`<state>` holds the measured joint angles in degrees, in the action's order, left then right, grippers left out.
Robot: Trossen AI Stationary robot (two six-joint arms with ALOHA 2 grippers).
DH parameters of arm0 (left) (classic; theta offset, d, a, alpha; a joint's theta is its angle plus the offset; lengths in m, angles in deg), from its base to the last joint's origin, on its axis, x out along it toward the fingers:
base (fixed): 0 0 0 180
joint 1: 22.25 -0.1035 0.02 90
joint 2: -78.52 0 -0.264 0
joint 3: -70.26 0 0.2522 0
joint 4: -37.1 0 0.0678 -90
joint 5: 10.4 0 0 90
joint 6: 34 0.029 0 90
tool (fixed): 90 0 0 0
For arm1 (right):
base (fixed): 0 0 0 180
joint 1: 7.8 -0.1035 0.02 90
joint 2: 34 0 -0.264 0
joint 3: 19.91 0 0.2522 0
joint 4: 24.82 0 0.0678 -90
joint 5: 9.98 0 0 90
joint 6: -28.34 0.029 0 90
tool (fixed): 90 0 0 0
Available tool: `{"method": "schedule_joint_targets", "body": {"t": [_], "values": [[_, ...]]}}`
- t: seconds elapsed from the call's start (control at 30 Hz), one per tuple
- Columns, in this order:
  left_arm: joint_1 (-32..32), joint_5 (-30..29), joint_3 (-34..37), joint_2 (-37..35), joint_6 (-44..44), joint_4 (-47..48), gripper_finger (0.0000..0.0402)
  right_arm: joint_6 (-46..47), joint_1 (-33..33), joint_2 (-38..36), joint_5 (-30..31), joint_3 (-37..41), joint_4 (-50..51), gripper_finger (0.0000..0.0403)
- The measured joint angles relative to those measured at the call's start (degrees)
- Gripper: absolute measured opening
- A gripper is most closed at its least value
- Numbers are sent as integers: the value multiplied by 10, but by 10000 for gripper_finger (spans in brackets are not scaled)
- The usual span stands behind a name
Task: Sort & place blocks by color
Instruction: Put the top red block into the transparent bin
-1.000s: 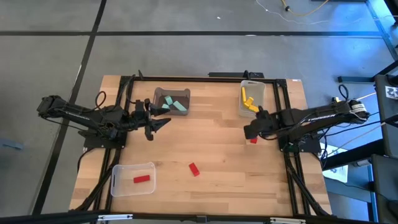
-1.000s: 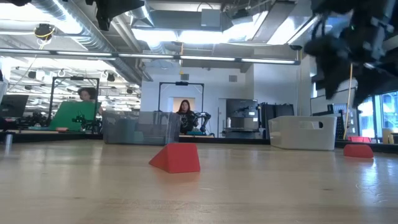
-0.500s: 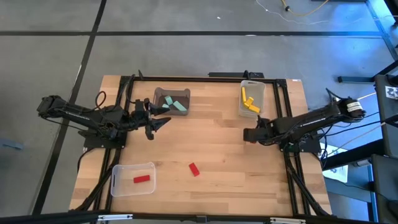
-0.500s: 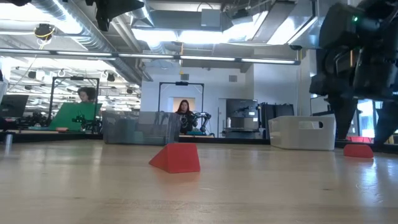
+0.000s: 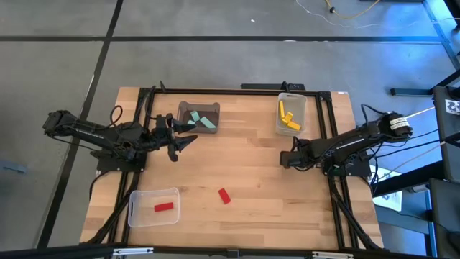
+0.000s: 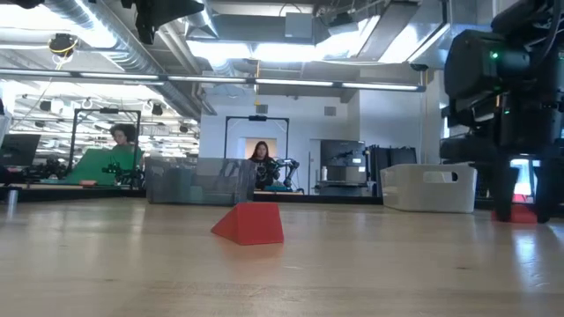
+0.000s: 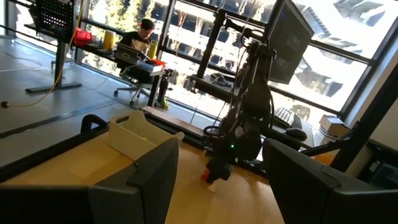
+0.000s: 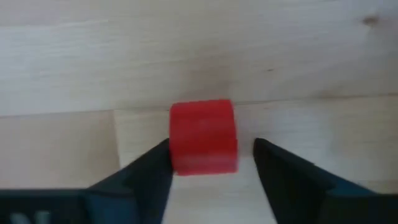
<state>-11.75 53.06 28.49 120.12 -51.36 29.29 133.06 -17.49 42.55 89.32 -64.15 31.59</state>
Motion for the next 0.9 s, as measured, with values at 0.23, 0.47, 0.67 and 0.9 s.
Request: {"method": "schedule_joint_targets", "body": {"t": [0.23,0.47,0.67,0.9], "values": [[0,-4,0,0,0,0,225,-52,-9,-20,20,-22,18,130],[0,-21,0,0,0,1,225,-237,-17,-29,86,-42,-228,130],[0,1,0,0,-5,1,225,-397,-17,1,86,-43,-583,130],[0,6,0,0,-5,1,225,-517,-17,11,60,-92,-714,130]]}}
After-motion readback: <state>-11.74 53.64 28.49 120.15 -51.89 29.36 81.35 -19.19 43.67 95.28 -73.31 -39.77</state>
